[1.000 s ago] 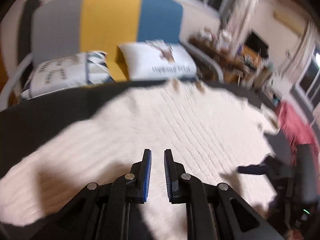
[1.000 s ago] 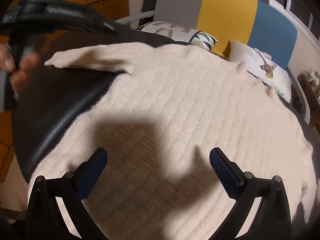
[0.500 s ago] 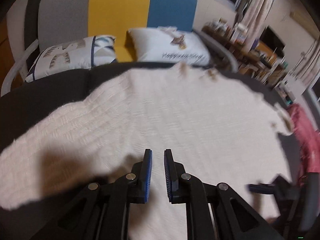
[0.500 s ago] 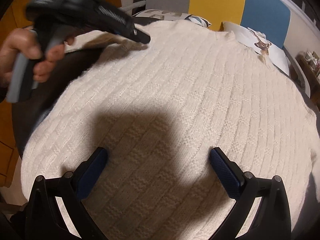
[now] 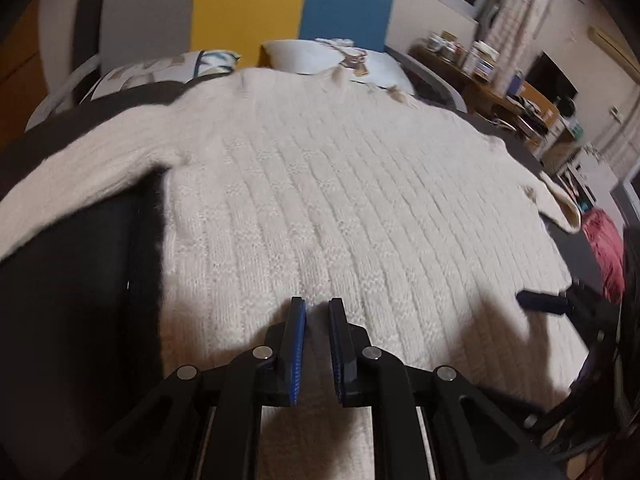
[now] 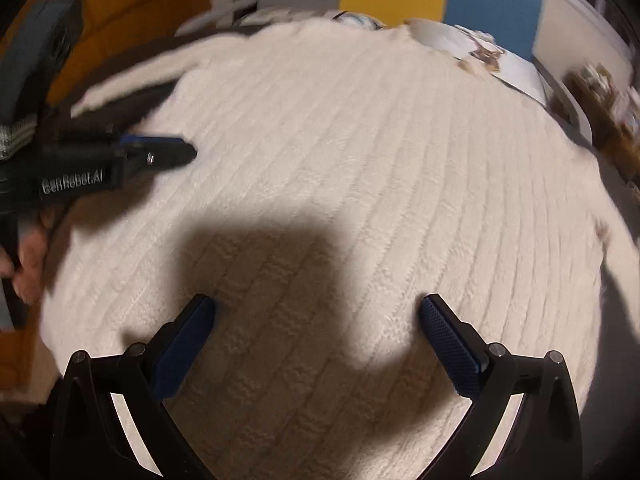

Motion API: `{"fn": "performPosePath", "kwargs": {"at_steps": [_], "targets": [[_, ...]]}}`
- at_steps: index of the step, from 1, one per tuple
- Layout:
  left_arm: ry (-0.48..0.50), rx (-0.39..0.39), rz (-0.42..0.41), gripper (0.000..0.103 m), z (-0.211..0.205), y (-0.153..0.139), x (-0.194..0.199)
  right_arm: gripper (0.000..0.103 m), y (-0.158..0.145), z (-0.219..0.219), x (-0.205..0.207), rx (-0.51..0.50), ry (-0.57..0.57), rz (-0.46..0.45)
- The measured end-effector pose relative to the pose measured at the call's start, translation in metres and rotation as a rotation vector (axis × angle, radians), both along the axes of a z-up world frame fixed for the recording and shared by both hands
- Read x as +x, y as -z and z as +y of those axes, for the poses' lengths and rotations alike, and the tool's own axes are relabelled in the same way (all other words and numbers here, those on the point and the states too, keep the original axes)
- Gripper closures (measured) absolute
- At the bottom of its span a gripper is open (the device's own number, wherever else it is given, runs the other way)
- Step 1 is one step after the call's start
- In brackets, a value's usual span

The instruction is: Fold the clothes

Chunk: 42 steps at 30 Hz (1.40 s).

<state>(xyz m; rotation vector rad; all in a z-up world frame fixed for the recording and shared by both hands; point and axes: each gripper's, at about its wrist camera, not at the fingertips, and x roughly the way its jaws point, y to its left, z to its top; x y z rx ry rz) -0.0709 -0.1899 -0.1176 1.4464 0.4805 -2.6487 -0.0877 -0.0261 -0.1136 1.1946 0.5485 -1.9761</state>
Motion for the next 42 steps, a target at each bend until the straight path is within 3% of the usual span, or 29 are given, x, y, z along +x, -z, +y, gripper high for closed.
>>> {"fn": "performPosePath", "kwargs": {"at_steps": [6,11,14,17,21,23,25,28,32,34,37,40,42], "targets": [[0.033,-0.036,0.097,0.091,0.026,-0.029,0.022,0.0,-0.012,0.015,0.007,0.019,-0.006,0.07],[0.06,-0.105,0.02,0.091,0.046,-0.007,0.028,0.0,-0.01,0.056,0.008,0.063,0.053,0.086],[0.041,-0.111,-0.008,0.091,0.047,-0.001,0.025,0.0,-0.002,0.083,0.003,0.014,0.097,-0.016],[0.046,-0.084,0.027,0.091,0.051,-0.018,0.017,0.0,-0.002,0.089,0.004,0.008,0.077,-0.016],[0.099,-0.123,0.085,0.089,0.071,-0.039,-0.007,0.0,-0.012,0.093,-0.007,-0.014,0.096,0.003],[0.129,-0.156,0.046,0.088,0.081,-0.031,-0.024,0.0,-0.019,0.1,-0.019,-0.039,0.139,0.023],[0.171,-0.18,-0.068,0.088,0.092,-0.006,-0.043,0.0,-0.022,0.109,-0.034,-0.048,0.193,0.032],[0.187,-0.229,-0.072,0.089,0.102,0.001,-0.047,0.0,0.003,0.118,-0.043,0.029,0.207,-0.06],[0.229,-0.136,-0.049,0.089,0.113,-0.013,-0.067,0.0,0.005,0.128,-0.039,-0.055,0.163,-0.037],[0.261,-0.159,-0.019,0.089,0.127,-0.021,-0.085,0.0,0.0,0.142,-0.046,-0.129,0.172,-0.06],[0.344,-0.184,0.008,0.089,0.158,-0.024,-0.115,0.0,-0.02,0.181,-0.064,-0.201,0.285,0.046],[0.426,-0.212,0.033,0.088,0.189,-0.026,-0.144,0.0,-0.045,0.229,-0.092,-0.108,0.477,0.324],[0.485,-0.221,0.055,0.088,0.212,-0.027,-0.169,0.0,-0.054,0.243,-0.117,0.03,0.552,0.511]]}}
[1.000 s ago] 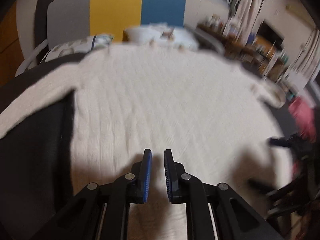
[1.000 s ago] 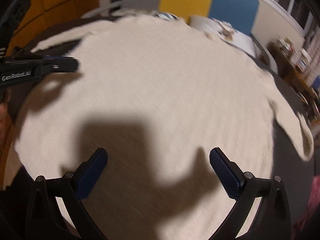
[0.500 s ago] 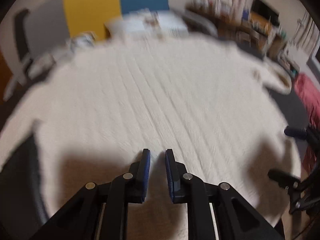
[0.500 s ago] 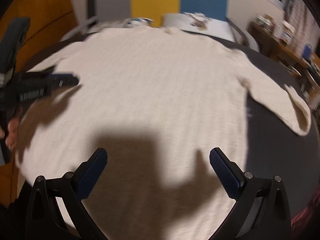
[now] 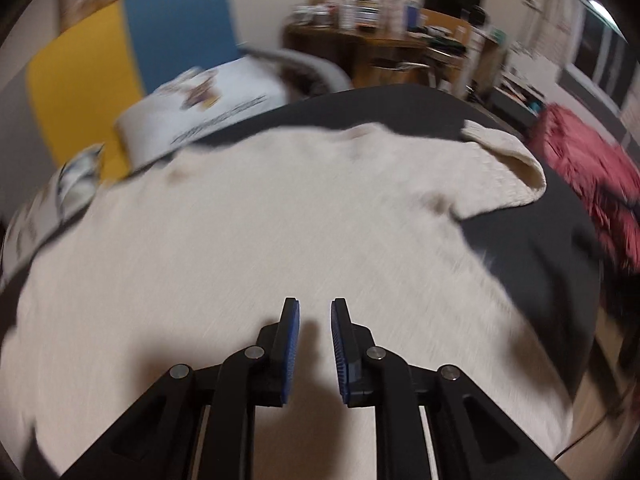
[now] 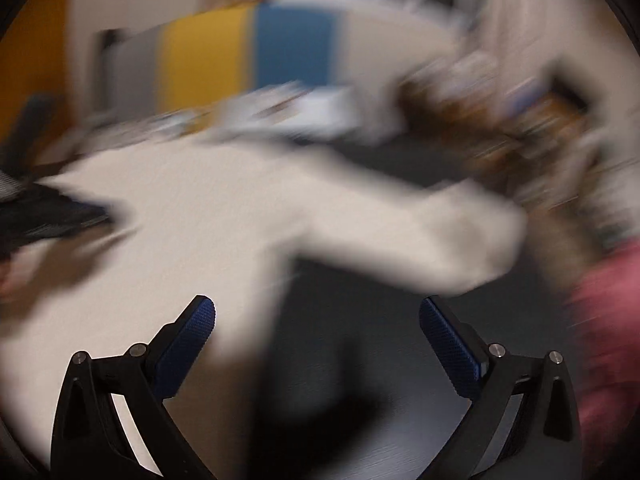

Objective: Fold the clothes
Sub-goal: 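Move the right gripper down to the sweater sleeve cuff, then close the right gripper on the cream sleeve cuff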

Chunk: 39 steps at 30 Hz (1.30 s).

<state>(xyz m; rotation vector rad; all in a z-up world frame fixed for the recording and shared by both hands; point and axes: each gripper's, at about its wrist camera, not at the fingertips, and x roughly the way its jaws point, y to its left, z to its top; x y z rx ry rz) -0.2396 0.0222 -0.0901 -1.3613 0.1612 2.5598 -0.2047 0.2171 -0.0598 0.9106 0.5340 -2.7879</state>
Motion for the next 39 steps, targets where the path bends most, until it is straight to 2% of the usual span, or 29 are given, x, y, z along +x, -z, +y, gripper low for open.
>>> {"fn": "performPosePath", "kwargs": {"at_steps": [4,7,10,12,14,17,18,20,21,22,23,27,28,30,33,36,39], "targets": [[0.054,0.066,0.025,0.088,0.032,0.001,-0.042,0.0,0.002,0.001,-0.056,0.202,-0.007,0.065],[0.034,0.147,0.001,0.088,0.036,0.008,-0.065,0.0,0.019,-0.008,-0.097,0.29,0.006,0.077],[0.016,0.152,-0.029,0.087,0.034,0.021,-0.077,0.004,0.045,-0.021,-0.125,0.382,0.016,0.077],[0.017,0.161,-0.053,0.087,0.033,0.031,-0.081,0.008,0.058,-0.028,-0.137,0.426,0.018,0.063],[0.03,0.169,-0.034,0.087,0.031,0.035,-0.079,0.008,0.07,-0.035,-0.148,0.462,0.019,0.048],[0.037,0.181,-0.021,0.087,0.028,0.038,-0.075,0.008,0.077,-0.035,-0.137,0.498,0.033,0.041],[0.034,0.191,-0.02,0.087,0.026,0.039,-0.075,0.011,0.077,-0.034,-0.137,0.49,0.04,0.042],[0.03,0.198,-0.02,0.087,0.026,0.039,-0.074,0.032,0.076,-0.028,-0.14,0.468,0.075,0.021],[0.029,0.199,-0.022,0.087,0.027,0.04,-0.074,0.049,0.076,-0.023,-0.144,0.449,0.096,-0.004],[0.031,0.197,-0.021,0.087,0.027,0.039,-0.073,0.053,0.075,-0.018,-0.148,0.43,0.118,-0.028],[0.034,0.196,-0.02,0.087,0.028,0.039,-0.073,0.053,0.076,-0.012,-0.151,0.411,0.132,-0.055],[0.03,0.195,-0.025,0.087,0.03,0.04,-0.074,0.05,0.076,-0.004,-0.153,0.411,0.129,-0.068],[0.028,0.194,-0.028,0.086,0.03,0.04,-0.075,0.059,0.074,-0.002,-0.153,0.391,0.128,-0.081],[0.036,0.185,-0.03,0.086,0.03,0.04,-0.076,0.097,0.069,0.004,-0.156,0.346,0.139,-0.116],[0.037,0.175,-0.04,0.086,0.031,0.039,-0.077,0.097,0.055,0.026,-0.157,0.184,0.158,-0.163],[0.027,0.198,-0.062,0.086,0.028,0.038,-0.079,0.097,0.031,0.056,-0.153,0.002,0.205,-0.165],[0.003,0.283,-0.11,0.086,0.019,0.037,-0.085,0.097,0.01,0.098,-0.151,-0.175,0.278,-0.171]]}}
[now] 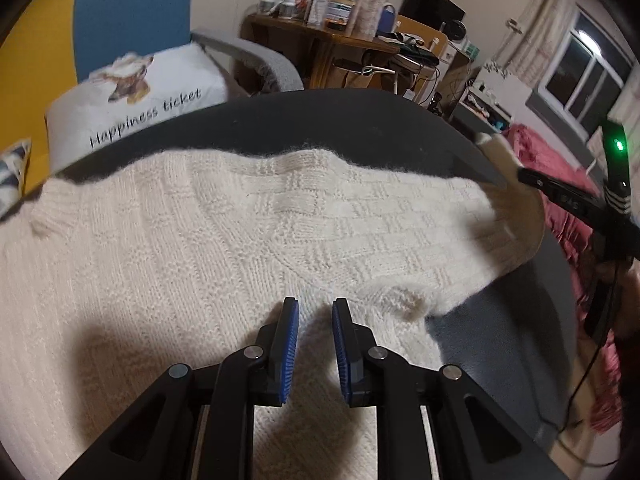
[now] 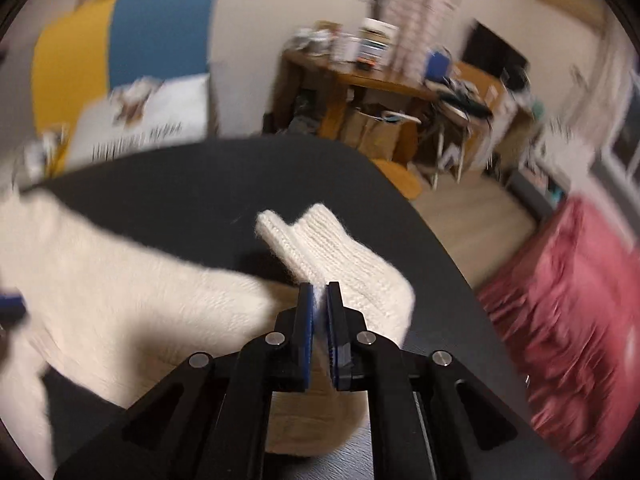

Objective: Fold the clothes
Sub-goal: 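Close the right gripper on the cream sleeve cuff, then lift the held sleeve with the right gripper and lay it across the body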

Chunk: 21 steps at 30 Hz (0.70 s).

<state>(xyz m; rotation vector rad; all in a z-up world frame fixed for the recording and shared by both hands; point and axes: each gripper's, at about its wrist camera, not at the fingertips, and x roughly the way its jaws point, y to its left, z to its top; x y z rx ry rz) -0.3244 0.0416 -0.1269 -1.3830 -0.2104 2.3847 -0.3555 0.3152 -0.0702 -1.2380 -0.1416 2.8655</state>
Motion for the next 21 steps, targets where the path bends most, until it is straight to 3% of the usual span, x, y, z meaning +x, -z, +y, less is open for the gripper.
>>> {"fn": "performPosePath", "kwargs": {"at_steps": [4,6,10,17,21], "targets": [[-0.023,0.125,-0.037,0.086,-0.011,-0.009,-0.01,0.097,-0.014,0.054,0.001,-0.194,0.107,0.013],[-0.01,0.117,-0.027,0.086,-0.008,-0.017,-0.016,0.097,-0.017,0.08,0.002,-0.271,0.168,0.023],[0.039,-0.042,0.018,0.086,0.016,-0.024,-0.024,0.097,-0.006,0.116,0.017,-0.405,0.277,0.021],[0.067,-0.172,-0.01,0.086,0.039,-0.009,-0.035,0.097,0.034,0.151,0.045,-0.584,0.385,-0.01],[0.098,-0.231,-0.012,0.086,0.048,-0.004,-0.035,0.097,0.049,0.159,0.052,-0.622,0.407,-0.034]]}}
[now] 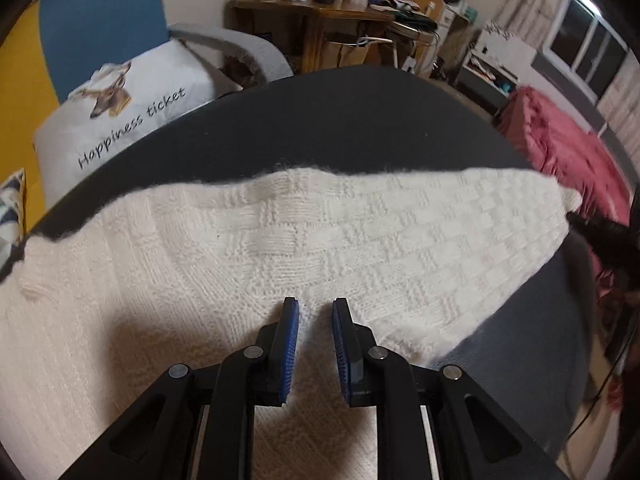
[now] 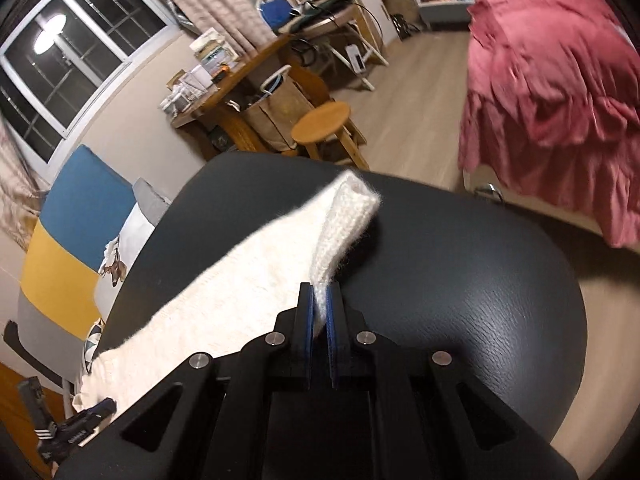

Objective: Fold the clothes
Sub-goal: 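Lift the held sleeve with the right gripper and lay it across the body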

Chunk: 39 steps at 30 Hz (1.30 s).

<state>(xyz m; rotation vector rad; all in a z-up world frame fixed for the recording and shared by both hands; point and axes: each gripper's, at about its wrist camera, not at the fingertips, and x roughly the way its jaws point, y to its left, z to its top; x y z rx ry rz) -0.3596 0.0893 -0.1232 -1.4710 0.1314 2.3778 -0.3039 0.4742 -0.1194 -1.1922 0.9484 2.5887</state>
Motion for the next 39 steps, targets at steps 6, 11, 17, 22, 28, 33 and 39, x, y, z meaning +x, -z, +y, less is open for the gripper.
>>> {"fn": "performPosePath", "kwargs": {"at_steps": [6,11,17,22,28,33,39], "targets": [[0.02,0.024,0.031,0.086,0.001,-0.018,0.002,0.09,-0.002,0.009,0.012,-0.029,-0.033,-0.021],[0.143,0.054,0.071,0.086,0.023,-0.033,0.017,0.08,-0.034,0.023,0.031,0.092,-0.19,0.066],[0.321,-0.006,0.09,0.086,0.077,-0.034,0.023,0.032,-0.04,0.034,0.002,0.232,-0.397,0.033],[0.445,0.026,0.092,0.086,0.136,-0.035,0.025,0.032,-0.026,0.032,-0.019,0.248,-0.547,0.002],[0.507,0.118,0.07,0.086,0.194,-0.04,0.016,0.032,-0.012,0.028,-0.026,0.234,-0.644,-0.029],[0.54,0.129,0.076,0.086,0.23,-0.041,0.005,0.032,-0.016,0.026,-0.019,0.186,-0.705,0.011],[0.619,0.066,0.112,0.086,0.268,-0.037,-0.002,0.032,-0.018,0.018,-0.028,0.137,-0.819,-0.019]]}}
